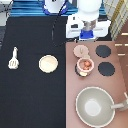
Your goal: Take the lid off the pot, put the pot on the plate, and use the tool to push the pot to the front of the table.
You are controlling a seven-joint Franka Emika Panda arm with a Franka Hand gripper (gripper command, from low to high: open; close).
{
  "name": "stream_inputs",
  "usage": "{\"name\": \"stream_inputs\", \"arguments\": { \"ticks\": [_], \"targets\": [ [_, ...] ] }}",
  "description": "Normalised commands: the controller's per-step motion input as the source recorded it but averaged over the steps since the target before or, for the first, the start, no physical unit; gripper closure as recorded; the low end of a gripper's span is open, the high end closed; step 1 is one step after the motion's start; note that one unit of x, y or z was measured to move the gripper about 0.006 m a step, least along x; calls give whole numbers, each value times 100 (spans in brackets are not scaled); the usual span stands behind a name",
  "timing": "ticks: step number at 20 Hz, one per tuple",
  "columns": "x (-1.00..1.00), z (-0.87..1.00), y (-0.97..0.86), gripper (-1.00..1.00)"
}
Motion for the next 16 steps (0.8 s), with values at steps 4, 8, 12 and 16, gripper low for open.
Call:
{"name": "stream_inputs", "arguments": {
  "ticks": [4,8,12,16],
  "targets": [
    [81,39,-9,-100],
    [82,12,-29,-100],
    [82,0,-39,-100],
    [80,-10,-38,-100]
  ]
}}
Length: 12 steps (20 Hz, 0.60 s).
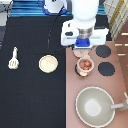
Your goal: Take the lid off the pot, put the pot on the plate, and use the tool to push the pot to the front of the table.
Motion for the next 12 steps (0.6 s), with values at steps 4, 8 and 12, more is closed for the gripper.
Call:
{"name": "stream_inputs", "arguments": {
  "ticks": [4,8,12],
  "targets": [
    [62,-31,-17,-100],
    [31,-40,0,-100],
    [24,-39,0,-100]
  ]
}}
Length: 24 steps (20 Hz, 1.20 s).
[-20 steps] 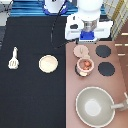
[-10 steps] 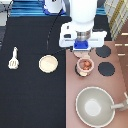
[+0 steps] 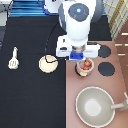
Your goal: Take the lid off the pot, put the pot on the plate, and use the tool to push the pot to the front of the table.
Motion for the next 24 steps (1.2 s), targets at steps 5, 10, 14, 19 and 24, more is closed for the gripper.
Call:
{"name": "stream_inputs", "arguments": {
  "ticks": [5,10,14,19,24],
  "targets": [
    [1,-42,1,-100],
    [-4,-35,6,-100],
    [0,-34,1,-100],
    [7,-22,7,-100],
    [11,-10,15,100]
  ]
}}
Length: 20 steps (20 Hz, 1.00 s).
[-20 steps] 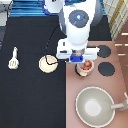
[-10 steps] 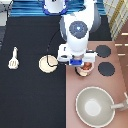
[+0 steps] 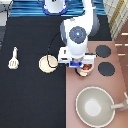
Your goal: Take the lid off the pot, put the pot on the plate, and use the tool to push the pot to the front of the table.
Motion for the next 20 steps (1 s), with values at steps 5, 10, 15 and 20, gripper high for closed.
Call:
{"name": "stream_inputs", "arguments": {
  "ticks": [5,10,15,20],
  "targets": [
    [12,0,16,100],
    [10,0,18,100],
    [9,0,18,100],
    [6,15,11,100]
  ]
}}
